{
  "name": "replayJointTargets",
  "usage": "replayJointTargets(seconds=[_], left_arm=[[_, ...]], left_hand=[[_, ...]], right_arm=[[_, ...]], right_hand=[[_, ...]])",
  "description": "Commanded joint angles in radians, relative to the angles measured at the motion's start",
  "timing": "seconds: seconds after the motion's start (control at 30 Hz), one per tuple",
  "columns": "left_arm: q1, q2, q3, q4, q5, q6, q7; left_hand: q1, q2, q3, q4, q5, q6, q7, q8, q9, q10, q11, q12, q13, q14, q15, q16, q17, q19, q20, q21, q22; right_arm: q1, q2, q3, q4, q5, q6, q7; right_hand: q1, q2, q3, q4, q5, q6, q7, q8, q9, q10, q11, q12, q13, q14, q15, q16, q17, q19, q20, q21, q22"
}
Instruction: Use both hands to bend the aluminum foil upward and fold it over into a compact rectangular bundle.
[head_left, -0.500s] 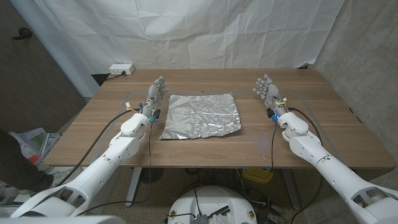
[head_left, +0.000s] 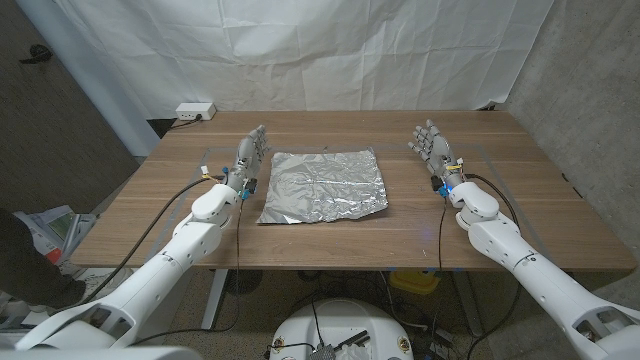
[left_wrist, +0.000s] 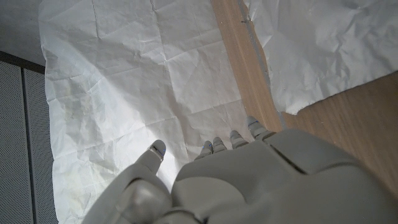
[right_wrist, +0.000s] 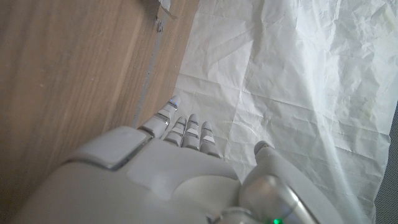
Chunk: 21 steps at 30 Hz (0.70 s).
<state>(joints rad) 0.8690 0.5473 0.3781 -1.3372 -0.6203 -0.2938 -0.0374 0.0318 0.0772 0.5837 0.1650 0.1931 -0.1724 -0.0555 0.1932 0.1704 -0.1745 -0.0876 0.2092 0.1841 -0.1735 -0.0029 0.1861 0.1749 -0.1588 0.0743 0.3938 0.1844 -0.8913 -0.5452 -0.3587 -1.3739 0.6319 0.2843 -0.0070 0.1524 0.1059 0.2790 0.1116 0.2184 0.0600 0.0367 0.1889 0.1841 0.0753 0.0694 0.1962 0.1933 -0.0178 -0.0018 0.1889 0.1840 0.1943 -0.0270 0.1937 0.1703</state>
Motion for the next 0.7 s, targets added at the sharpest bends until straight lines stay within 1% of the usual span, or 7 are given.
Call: replayJointTargets(seconds=[0.03,0.13,0.43,0.5,0.53,0.57,0.7], left_arm=[[0.014,0.05,0.016,-0.043,0.069,0.012,0.023],[0.018,0.067,0.02,-0.057,0.093,0.011,0.027],[0.04,0.128,0.036,-0.105,0.195,0.005,0.056],[0.044,0.143,0.04,-0.117,0.229,0.006,0.072],[0.045,0.148,0.042,-0.12,0.239,0.007,0.074],[0.047,0.153,0.043,-0.125,0.247,0.007,0.077],[0.05,0.174,0.05,-0.138,0.29,0.007,0.083]], left_hand=[[0.008,0.047,0.0,-0.016,0.004,0.011,-0.022,0.011,0.005,-0.013,0.008,0.014,0.001,-0.018,0.038,0.014,0.002,0.007,0.024,-0.001,0.003],[0.011,0.041,-0.002,-0.021,0.003,0.023,-0.031,0.011,0.005,0.012,0.011,0.02,0.001,-0.007,0.041,0.014,0.002,0.012,0.029,-0.002,0.003],[0.018,0.037,-0.001,-0.03,0.003,0.033,-0.032,0.009,0.004,0.025,0.013,0.022,0.0,-0.003,0.033,0.011,0.0,0.014,0.025,-0.004,0.003],[0.022,0.035,0.0,-0.035,0.003,0.034,-0.036,0.008,0.004,0.028,0.014,0.022,0.0,0.0,0.033,0.01,0.0,0.012,0.036,-0.006,0.003],[0.027,0.033,0.001,-0.04,0.003,0.034,-0.042,0.005,0.004,0.029,0.005,0.02,0.0,0.003,0.035,0.009,-0.001,0.011,0.051,-0.008,0.003],[0.028,0.033,0.001,-0.041,0.002,0.035,-0.043,0.005,0.004,0.03,0.002,0.02,0.0,0.005,0.036,0.009,-0.001,0.012,0.054,-0.009,0.003],[0.033,0.031,0.002,-0.047,0.002,0.041,-0.045,0.004,0.004,0.034,-0.001,0.019,0.0,0.007,0.031,0.007,-0.001,0.01,0.044,-0.011,0.003]], right_arm=[[-0.017,-0.015,-0.01,-0.025,-0.041,0.006,-0.025],[-0.021,-0.016,-0.01,-0.029,-0.045,0.009,-0.031],[-0.03,-0.014,-0.011,-0.036,-0.057,0.018,-0.045],[-0.032,-0.019,-0.013,-0.044,-0.074,0.019,-0.058],[-0.034,-0.021,-0.013,-0.047,-0.08,0.021,-0.062],[-0.035,-0.023,-0.014,-0.05,-0.086,0.022,-0.067],[-0.043,-0.035,-0.017,-0.068,-0.116,0.02,-0.086]], right_hand=[[0.008,-0.003,0.007,-0.004,0.005,0.012,-0.006,0.008,0.002,0.0,0.012,0.005,0.002,0.004,0.012,0.008,0.003,0.004,0.01,0.007,0.005],[0.009,-0.003,0.008,-0.005,0.005,0.014,-0.009,0.009,0.002,0.002,0.013,0.006,0.002,0.007,0.012,0.009,0.003,0.006,0.011,0.007,0.005],[0.014,-0.003,0.01,-0.01,0.006,0.019,-0.005,0.01,0.003,0.005,0.014,0.007,0.002,0.009,0.013,0.008,0.002,0.007,0.012,0.008,0.005],[0.015,-0.003,0.011,-0.012,0.006,0.02,-0.005,0.01,0.003,0.006,0.014,0.007,0.002,0.01,0.013,0.008,0.002,0.008,0.012,0.008,0.005],[0.015,-0.003,0.011,-0.012,0.006,0.021,-0.005,0.011,0.003,0.007,0.014,0.007,0.002,0.01,0.013,0.008,0.002,0.008,0.012,0.008,0.005],[0.016,-0.004,0.011,-0.013,0.006,0.021,-0.005,0.011,0.003,0.006,0.014,0.007,0.002,0.01,0.013,0.007,0.002,0.009,0.012,0.008,0.005],[0.018,-0.004,0.012,-0.015,0.006,0.023,-0.003,0.011,0.003,0.007,0.013,0.007,0.002,0.01,0.013,0.007,0.002,0.01,0.012,0.008,0.005]])
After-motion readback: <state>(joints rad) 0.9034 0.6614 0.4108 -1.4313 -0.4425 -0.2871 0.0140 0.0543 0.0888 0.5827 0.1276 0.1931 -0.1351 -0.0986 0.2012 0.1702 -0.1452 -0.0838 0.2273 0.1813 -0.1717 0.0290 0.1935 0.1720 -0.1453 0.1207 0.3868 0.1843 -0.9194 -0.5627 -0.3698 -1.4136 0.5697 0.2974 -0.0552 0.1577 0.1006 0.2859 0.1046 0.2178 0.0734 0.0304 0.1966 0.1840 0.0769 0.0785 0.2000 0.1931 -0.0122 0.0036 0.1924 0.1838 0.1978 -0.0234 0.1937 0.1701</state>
